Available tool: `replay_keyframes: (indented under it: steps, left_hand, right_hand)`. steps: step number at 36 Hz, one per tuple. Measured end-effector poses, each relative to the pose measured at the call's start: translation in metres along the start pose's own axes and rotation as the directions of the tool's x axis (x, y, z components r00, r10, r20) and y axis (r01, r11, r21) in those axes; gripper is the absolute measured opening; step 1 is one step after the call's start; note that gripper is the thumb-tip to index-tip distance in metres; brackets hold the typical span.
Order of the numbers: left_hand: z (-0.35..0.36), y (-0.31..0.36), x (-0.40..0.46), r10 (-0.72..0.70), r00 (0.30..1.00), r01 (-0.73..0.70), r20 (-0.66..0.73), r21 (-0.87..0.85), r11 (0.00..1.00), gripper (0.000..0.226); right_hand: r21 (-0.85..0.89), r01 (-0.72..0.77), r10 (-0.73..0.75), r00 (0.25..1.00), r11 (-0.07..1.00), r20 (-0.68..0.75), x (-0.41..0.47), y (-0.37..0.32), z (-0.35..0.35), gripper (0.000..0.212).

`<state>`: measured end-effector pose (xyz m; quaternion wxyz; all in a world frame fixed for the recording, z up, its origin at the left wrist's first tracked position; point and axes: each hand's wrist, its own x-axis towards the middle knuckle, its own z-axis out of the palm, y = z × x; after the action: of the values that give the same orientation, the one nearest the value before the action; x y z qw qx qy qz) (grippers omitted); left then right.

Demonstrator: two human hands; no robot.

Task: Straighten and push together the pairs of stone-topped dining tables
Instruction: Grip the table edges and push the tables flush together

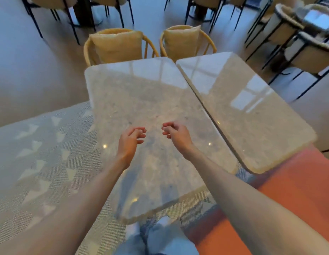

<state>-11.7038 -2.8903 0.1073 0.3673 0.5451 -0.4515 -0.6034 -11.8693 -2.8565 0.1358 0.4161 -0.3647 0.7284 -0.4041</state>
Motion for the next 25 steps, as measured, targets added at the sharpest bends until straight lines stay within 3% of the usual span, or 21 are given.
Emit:
replay_keyframes:
  steps: [6,11,15,25]
  left_hand:
    - [0.001,-0.042,-0.035,-0.103,0.989,0.096,-0.107,-0.069,0.993,0.026]
    - [0.016,-0.092,-0.065,-0.263,0.938,0.231,-0.225,-0.158,0.960,0.022]
    - [0.036,-0.124,-0.084,-0.331,0.881,0.278,-0.338,-0.197,0.940,0.020]
    - [0.102,-0.172,-0.131,-0.487,0.679,0.311,-0.549,-0.386,0.869,0.028]
  right_hand:
    - [0.037,-0.087,0.085,0.995,0.995,0.059,-0.028,0.041,0.002,0.018]
    - [-0.056,-0.221,0.227,0.962,0.974,0.148,-0.035,0.105,-0.024,0.026]
    - [-0.063,-0.237,0.245,0.953,0.969,0.179,-0.023,0.147,-0.056,0.015]
    - [-0.132,-0.260,0.291,0.882,0.957,0.372,-0.007,0.195,-0.120,0.018]
